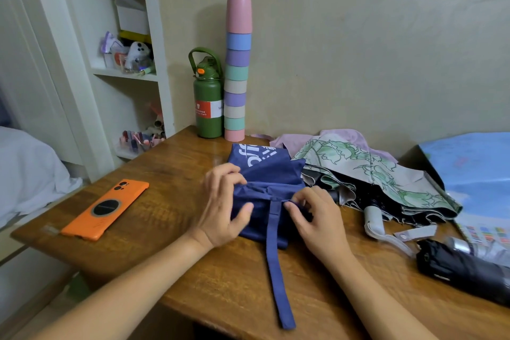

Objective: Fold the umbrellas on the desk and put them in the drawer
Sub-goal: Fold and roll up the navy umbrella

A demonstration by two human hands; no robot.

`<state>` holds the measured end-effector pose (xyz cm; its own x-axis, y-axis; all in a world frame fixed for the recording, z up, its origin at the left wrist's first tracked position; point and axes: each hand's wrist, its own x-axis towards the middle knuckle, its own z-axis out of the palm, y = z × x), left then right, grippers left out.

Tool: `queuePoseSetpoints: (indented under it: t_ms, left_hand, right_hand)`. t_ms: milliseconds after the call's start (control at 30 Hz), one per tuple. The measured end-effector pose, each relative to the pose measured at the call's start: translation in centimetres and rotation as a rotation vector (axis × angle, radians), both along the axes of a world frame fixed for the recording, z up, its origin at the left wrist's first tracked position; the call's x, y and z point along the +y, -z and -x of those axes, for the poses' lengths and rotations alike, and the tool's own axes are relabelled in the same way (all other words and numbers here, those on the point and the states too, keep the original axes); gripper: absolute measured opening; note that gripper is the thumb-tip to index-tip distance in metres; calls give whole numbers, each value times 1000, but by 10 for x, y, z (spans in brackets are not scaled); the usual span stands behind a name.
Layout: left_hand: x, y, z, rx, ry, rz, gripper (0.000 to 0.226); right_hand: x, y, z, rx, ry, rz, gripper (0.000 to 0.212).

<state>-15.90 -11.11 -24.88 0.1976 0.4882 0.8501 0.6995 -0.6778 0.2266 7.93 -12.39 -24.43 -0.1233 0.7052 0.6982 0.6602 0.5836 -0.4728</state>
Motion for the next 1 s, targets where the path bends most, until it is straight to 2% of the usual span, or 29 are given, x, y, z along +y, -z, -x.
queuePoseSetpoints:
  t_ms: [100,233,333,467,633,867,1000]
  left_hand:
    - [-1,2,-4,145,-26,-21,44]
    - [5,3,-4,88,-77,-2,20]
    - [6,4,-4,67,-44,-6,7]
    - [5,2,-4,56,-7,-4,6]
    - [0,-3,-4,42,38,8,4]
    - [-3,-5,-3,12,64,22,17]
    - [3,-3,6,-202,235,228,42]
  right_hand:
    - [-4,-6,-1,40,-24,-57,22]
    - [-10,-9,3,50,-78,-123,18]
    - [-12,-9,6,67,-106,-80,17]
    - [-11,-8,5,-55,-182,-8,25]
    - [-9,-4,7,-112,-176,-56,11]
    - [-12,-7,8,-83,-171,-47,8]
    - [-16,-11,7,-116,-321,22,11]
